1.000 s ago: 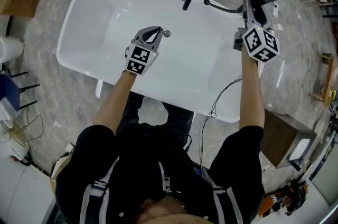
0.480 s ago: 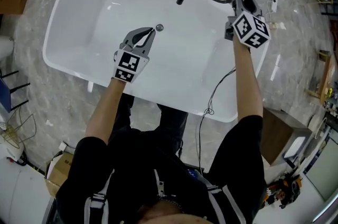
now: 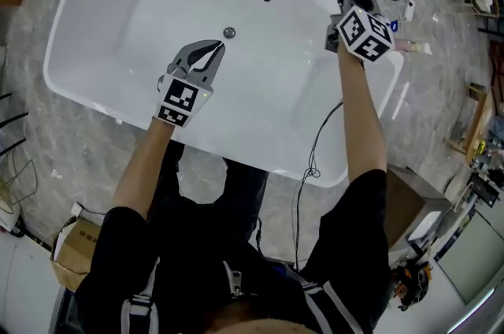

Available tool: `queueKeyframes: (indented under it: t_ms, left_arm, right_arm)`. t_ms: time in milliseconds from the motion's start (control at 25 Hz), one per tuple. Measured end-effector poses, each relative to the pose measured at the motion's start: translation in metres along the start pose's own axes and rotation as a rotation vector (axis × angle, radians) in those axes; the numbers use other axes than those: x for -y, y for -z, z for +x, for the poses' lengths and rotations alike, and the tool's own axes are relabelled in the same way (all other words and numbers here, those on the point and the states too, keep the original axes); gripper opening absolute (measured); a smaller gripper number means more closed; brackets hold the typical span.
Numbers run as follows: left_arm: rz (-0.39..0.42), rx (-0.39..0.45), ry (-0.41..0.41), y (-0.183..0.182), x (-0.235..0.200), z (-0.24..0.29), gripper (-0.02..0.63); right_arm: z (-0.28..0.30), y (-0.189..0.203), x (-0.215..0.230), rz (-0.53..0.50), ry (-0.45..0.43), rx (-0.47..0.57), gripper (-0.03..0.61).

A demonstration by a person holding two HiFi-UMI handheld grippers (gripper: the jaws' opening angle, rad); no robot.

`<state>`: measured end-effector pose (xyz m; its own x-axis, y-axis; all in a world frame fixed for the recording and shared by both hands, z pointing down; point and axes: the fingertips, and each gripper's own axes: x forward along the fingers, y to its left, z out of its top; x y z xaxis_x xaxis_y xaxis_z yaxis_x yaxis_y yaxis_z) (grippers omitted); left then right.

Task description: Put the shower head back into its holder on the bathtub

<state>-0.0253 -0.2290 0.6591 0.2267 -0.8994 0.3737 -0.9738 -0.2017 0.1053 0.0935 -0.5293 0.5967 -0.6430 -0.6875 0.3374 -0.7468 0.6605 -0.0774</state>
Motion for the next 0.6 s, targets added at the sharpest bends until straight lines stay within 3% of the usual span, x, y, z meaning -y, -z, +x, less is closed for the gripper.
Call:
queueKeyframes:
  t_ms: [320, 600]
  left_arm:
    - [-0.024, -0.019, 0.003, 0.027, 0.003, 0.01, 0.032]
    - [-0.033, -0.028, -0.017, 0.045, -0.007, 0.011, 0.032]
  right_arm:
    - [0.03, 0.047, 0.019, 0.034, 0.028, -0.065, 0.143]
    - [0.055, 0.085, 0.026, -0.006, 0.016, -0.11, 0.143]
